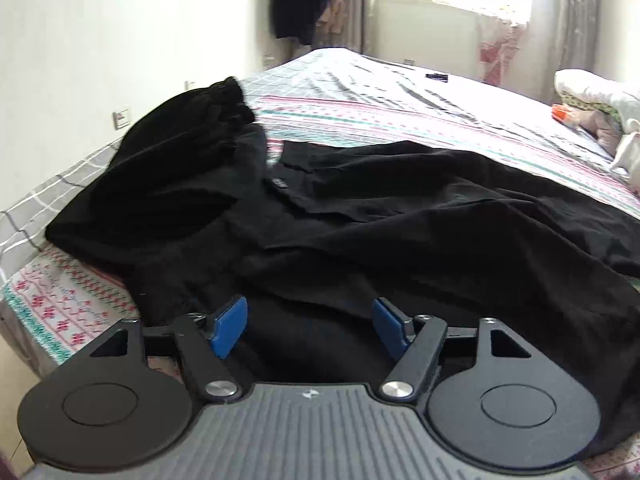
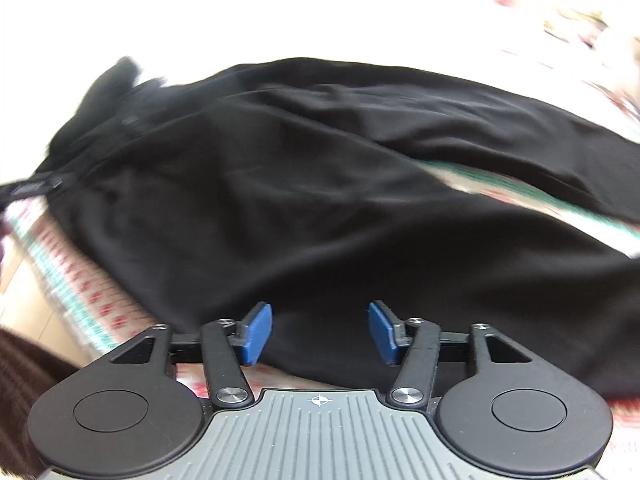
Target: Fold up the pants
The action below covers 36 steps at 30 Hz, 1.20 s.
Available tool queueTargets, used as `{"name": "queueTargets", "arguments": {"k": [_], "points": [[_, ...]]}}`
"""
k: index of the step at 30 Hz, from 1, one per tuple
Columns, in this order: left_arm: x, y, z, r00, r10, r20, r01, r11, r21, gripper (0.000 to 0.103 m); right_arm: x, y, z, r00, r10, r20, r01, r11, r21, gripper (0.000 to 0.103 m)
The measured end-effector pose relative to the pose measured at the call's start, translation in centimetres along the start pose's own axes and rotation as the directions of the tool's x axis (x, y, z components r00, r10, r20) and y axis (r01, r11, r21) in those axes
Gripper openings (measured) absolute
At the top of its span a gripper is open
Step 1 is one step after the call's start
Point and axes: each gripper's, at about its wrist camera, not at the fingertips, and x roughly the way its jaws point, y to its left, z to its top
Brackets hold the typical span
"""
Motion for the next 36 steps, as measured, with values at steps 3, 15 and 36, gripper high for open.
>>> {"name": "queueTargets", "arguments": {"k": [3, 15, 36], "points": [[-0.5, -4.0, -0.5, 0.995, -0.097, 0.009, 0.097, 0.993, 0.069, 0.102, -0.2, -3.7, -0.6, 0.998, -0.055, 0.003, 0.054, 0.994, 0.098, 0.067], [-2.2, -20.5, -5.4, 0.877, -0.463, -0.129, 0.476, 0.802, 0.361, 0.103, -3.2, -17.2, -6.1, 0.949, -0.307, -0.069, 0.306, 0.854, 0.421, 0.068], [-2.2, -37.2, -11.7, 0.751, -0.593, -0.291, 0.627, 0.501, 0.597, 0.089, -5.5, -29.0, -8.7, 0.848, -0.525, -0.072, 0.472, 0.687, 0.553, 0.048]]}}
